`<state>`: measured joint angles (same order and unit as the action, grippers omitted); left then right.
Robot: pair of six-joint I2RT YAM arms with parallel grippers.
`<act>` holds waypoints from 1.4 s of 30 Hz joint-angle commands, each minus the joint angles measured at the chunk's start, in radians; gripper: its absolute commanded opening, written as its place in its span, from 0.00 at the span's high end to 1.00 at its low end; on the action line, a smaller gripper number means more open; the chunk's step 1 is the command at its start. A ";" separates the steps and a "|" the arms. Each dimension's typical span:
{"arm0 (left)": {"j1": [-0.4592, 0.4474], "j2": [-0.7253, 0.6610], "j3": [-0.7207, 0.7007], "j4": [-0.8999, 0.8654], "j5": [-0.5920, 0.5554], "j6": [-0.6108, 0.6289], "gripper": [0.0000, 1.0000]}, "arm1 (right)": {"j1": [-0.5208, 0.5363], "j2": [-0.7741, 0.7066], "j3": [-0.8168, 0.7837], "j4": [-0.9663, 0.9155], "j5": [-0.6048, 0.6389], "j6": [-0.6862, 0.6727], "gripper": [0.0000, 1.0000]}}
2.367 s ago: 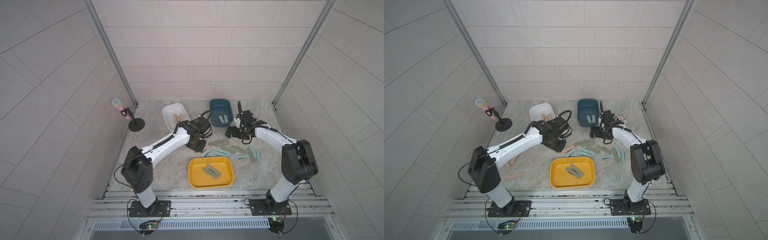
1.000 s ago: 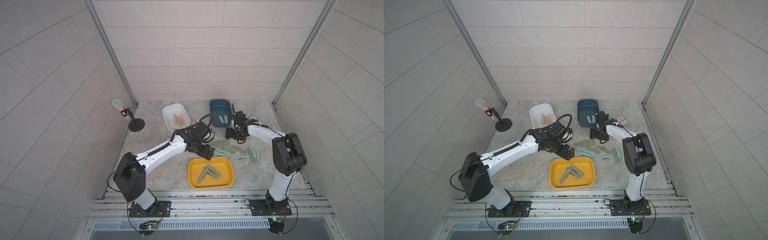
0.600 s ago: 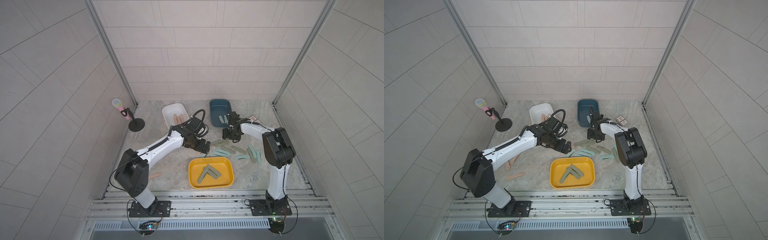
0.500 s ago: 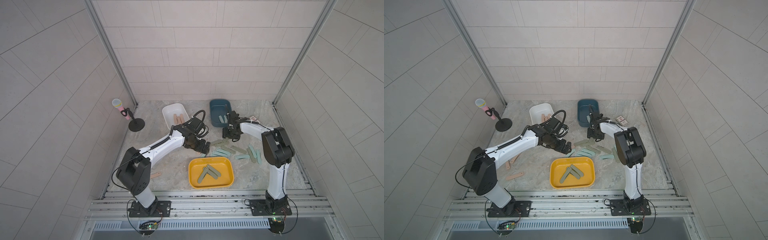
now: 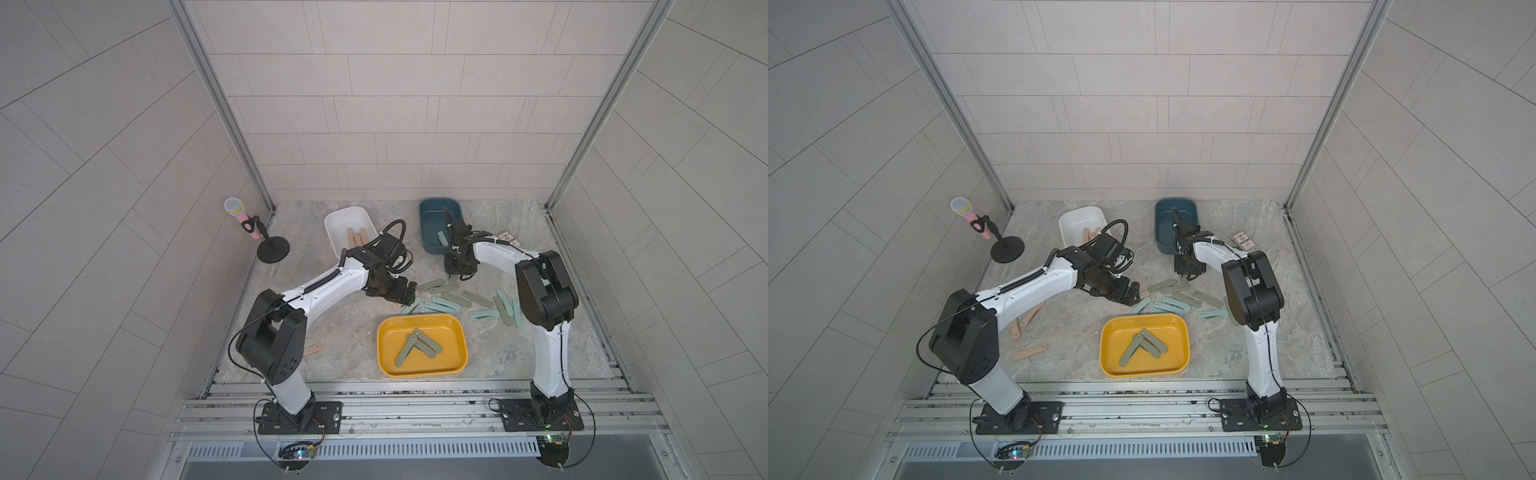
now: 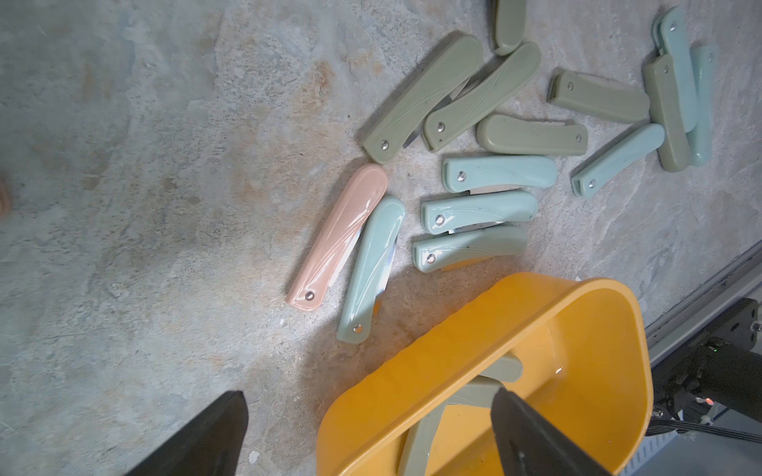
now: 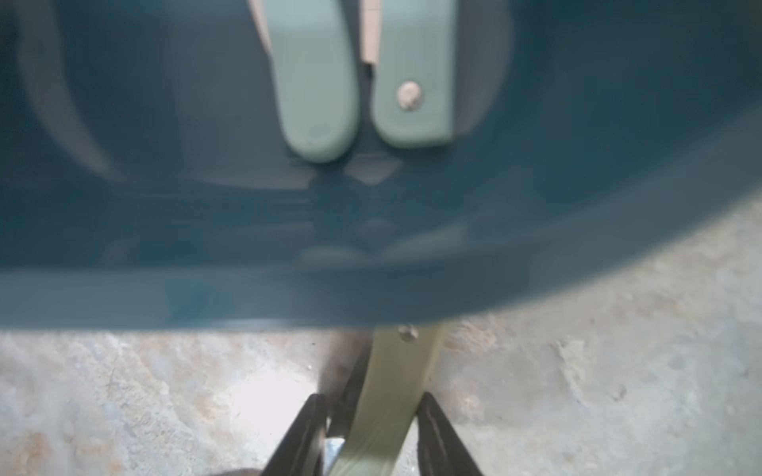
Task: Place the fruit knives into the storage box by color
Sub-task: Pick up the fruit knife from the center of the board.
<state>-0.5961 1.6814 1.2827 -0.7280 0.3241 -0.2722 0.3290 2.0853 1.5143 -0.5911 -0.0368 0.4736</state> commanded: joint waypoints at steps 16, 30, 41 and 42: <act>0.033 -0.011 -0.023 0.021 0.041 0.002 0.00 | -0.006 -0.001 -0.001 -0.073 0.025 -0.013 0.60; 0.036 -0.003 -0.021 0.020 0.044 0.003 0.00 | -0.027 0.093 0.111 -0.076 0.023 -0.012 0.63; 0.036 -0.016 -0.034 0.030 0.054 0.000 0.00 | -0.033 0.105 0.140 -0.072 0.024 -0.003 0.68; 0.037 -0.016 -0.035 0.030 0.053 0.000 0.00 | -0.035 0.106 0.144 -0.074 0.025 -0.001 0.67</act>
<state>-0.5632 1.6810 1.2598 -0.7036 0.3698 -0.2729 0.3000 2.1654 1.6428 -0.6361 -0.0208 0.4610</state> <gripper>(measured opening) 0.994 0.328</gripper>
